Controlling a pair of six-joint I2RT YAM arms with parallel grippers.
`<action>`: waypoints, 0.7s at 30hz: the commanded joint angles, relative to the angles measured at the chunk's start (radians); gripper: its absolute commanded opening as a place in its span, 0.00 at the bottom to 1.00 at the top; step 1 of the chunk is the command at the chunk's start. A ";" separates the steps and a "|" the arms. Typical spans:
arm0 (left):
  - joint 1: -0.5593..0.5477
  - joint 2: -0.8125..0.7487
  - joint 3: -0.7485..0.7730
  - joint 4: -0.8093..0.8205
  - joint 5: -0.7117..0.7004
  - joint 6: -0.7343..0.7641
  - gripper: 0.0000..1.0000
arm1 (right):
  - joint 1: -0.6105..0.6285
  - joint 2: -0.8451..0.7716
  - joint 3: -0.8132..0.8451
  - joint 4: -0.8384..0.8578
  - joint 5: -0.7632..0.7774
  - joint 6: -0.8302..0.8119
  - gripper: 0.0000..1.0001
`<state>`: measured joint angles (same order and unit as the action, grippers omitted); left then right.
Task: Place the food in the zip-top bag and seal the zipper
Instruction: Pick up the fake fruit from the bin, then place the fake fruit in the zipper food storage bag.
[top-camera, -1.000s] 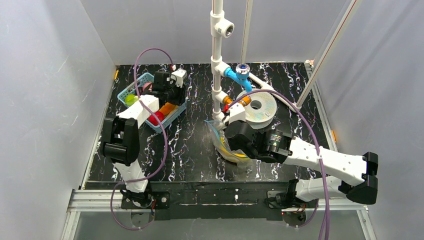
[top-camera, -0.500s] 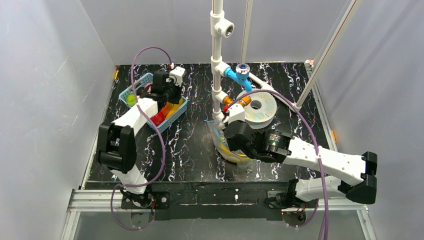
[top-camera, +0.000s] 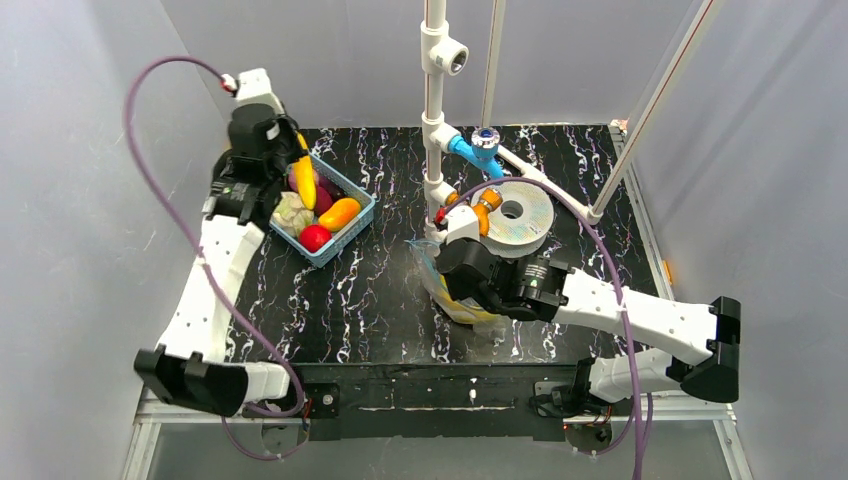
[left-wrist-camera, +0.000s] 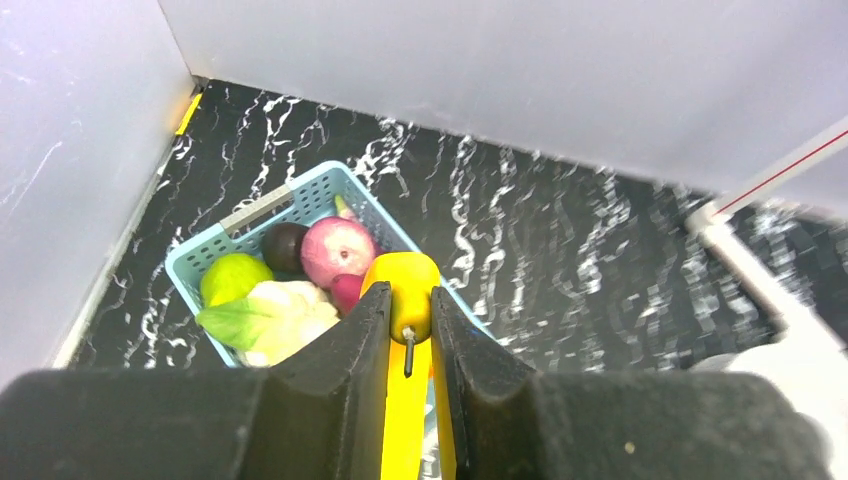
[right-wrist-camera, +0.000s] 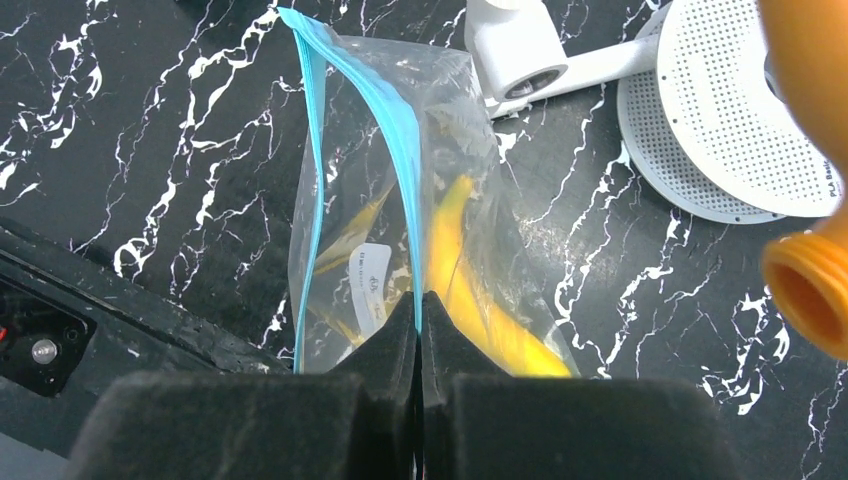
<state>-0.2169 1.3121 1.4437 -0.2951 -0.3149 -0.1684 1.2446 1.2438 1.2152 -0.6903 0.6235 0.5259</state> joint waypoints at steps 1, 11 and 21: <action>0.015 -0.134 0.113 -0.273 -0.026 -0.257 0.00 | -0.003 0.025 0.064 0.044 -0.006 0.003 0.01; 0.040 -0.550 -0.237 -0.145 0.396 -0.960 0.00 | -0.002 0.006 0.044 0.149 -0.076 0.017 0.01; 0.040 -0.757 -0.638 0.352 0.524 -1.351 0.00 | -0.004 -0.020 0.024 0.276 -0.135 0.083 0.01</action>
<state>-0.1795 0.6357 0.8017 -0.0952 0.1699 -1.3693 1.2446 1.2545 1.2335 -0.5159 0.4923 0.5594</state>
